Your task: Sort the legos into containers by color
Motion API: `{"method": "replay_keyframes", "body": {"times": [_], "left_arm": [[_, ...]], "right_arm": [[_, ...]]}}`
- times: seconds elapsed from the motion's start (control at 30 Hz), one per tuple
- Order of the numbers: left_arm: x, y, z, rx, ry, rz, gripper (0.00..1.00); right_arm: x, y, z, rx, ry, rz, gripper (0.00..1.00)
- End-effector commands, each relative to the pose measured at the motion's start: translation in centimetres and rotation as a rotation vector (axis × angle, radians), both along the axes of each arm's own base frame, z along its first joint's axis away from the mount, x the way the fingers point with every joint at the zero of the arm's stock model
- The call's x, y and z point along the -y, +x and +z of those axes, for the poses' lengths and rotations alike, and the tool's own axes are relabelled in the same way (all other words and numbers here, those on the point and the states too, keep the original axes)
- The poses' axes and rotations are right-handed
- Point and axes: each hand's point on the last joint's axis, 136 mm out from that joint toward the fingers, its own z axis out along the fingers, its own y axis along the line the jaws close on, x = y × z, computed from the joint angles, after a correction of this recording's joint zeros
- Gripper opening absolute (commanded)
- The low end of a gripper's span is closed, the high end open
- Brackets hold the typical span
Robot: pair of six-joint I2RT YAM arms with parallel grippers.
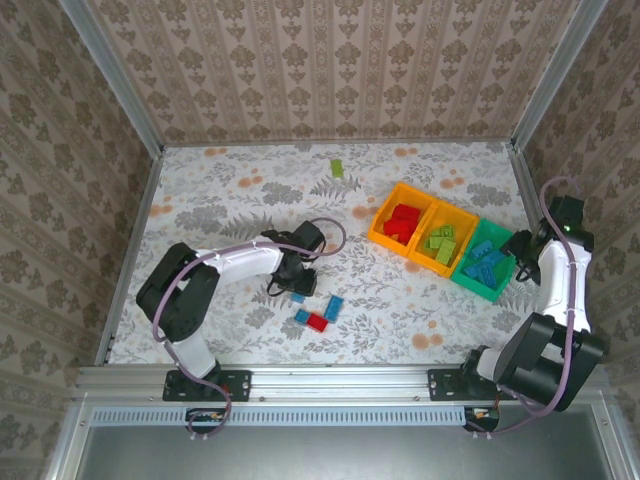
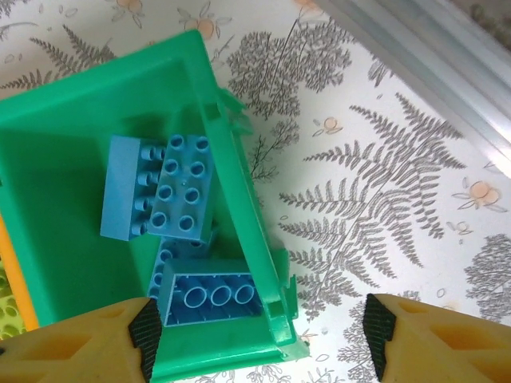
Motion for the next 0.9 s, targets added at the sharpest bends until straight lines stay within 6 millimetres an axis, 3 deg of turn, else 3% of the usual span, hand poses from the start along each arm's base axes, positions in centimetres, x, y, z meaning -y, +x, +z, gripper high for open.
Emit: {"method": "replay_keyframes", "body": {"times": [0.0,0.3,0.53,0.6,0.7,0.87], "left_arm": [[1.4,-0.1,-0.8,-0.026,-0.031,-0.018,0.29],[3.6,2.5,2.5,0.063,-0.099,-0.019,0.21],[7.2,5.4,7.9,0.174,-0.225,-0.052,0.21],[8.4,6.4,9.6,0.207,-0.265,-0.059,0.21],[10.2,7.4,11.8,0.245,-0.317,-0.078,0.21],[13.0,8.2,14.3,0.288,-0.389,-0.138,0.21]], "right_arm": [[-1.4,1.5,-1.2,0.046,0.097,0.044,0.66],[-1.1,3.5,-3.2,0.063,0.116,0.096,0.39],[-2.4,4.3,-4.3,0.023,0.100,0.198,0.21],[-2.5,4.0,-4.5,-0.017,0.080,0.206,0.25],[-2.4,3.6,-4.0,-0.012,0.069,0.191,0.39],[-1.3,3.1,-0.9,0.071,-0.021,0.137,0.66]]}}
